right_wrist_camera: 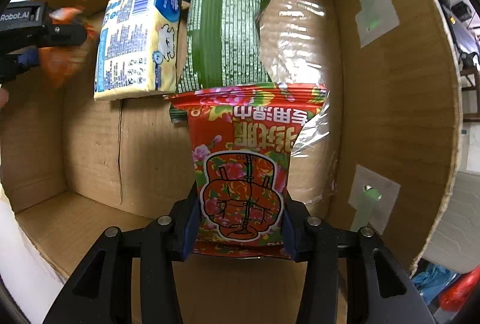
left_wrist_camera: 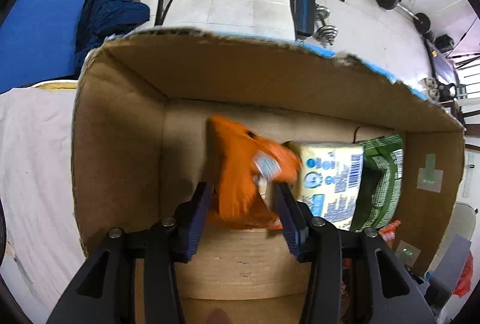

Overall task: Organize soft objects
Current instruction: 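Release both bags into the box by opening both tools, then withdraw both tools from the box toward the towel and stick pack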

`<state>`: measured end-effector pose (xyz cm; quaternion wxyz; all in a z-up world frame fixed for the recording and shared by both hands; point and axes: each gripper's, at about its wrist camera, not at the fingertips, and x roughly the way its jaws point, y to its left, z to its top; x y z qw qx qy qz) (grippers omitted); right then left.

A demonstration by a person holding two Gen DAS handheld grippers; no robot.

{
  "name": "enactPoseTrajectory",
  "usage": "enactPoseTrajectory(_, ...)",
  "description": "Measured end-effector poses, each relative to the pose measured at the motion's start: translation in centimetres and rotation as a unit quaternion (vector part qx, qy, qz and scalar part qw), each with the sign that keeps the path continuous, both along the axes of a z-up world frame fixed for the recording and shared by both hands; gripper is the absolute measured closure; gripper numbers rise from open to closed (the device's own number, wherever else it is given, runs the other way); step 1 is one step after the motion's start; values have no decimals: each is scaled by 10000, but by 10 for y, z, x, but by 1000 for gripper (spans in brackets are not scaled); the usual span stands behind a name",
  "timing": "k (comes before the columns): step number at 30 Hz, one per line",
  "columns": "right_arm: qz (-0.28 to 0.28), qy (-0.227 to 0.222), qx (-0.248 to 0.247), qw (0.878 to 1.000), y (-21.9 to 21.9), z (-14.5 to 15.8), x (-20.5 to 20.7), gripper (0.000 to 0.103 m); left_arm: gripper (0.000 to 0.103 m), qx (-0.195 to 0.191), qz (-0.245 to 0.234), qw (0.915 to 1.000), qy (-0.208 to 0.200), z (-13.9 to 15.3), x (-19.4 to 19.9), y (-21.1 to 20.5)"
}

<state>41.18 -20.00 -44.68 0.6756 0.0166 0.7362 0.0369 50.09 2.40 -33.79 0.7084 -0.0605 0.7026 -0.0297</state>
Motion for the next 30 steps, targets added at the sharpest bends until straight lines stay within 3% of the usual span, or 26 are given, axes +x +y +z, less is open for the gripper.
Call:
enactPoseTrajectory(3,-38,-48,-1,10000,-4,-1,-4,54,53,52,-84,9999,-37,5,-1,-1)
enactPoseTrajectory(7,4,-237,-102,9997,-1,10,-6,47,32,-13,-150,9998,-121,17,-9,-3)
enactPoseTrajectory(9,6,-372,-72,9993,0,18,-6,18,24,-4,-181,9997,-172,22,-13,-2)
enactPoseTrajectory(11,-3,-476,-28,9989,4,27,-6,9,15,-69,-158,9995,-248,31,-20,-2)
enactPoseTrajectory(13,-16,-666,-125,9977,5,37,-9,2,14,-116,-117,9993,-341,39,-28,1)
enactPoseTrajectory(19,-127,-1005,-205,9946,1,66,-13,0,7,98,-222,9964,-806,71,-66,2)
enactPoseTrajectory(30,-120,-1415,-299,9894,-2,118,-35,0,7,163,-160,9921,-1237,114,-136,4)
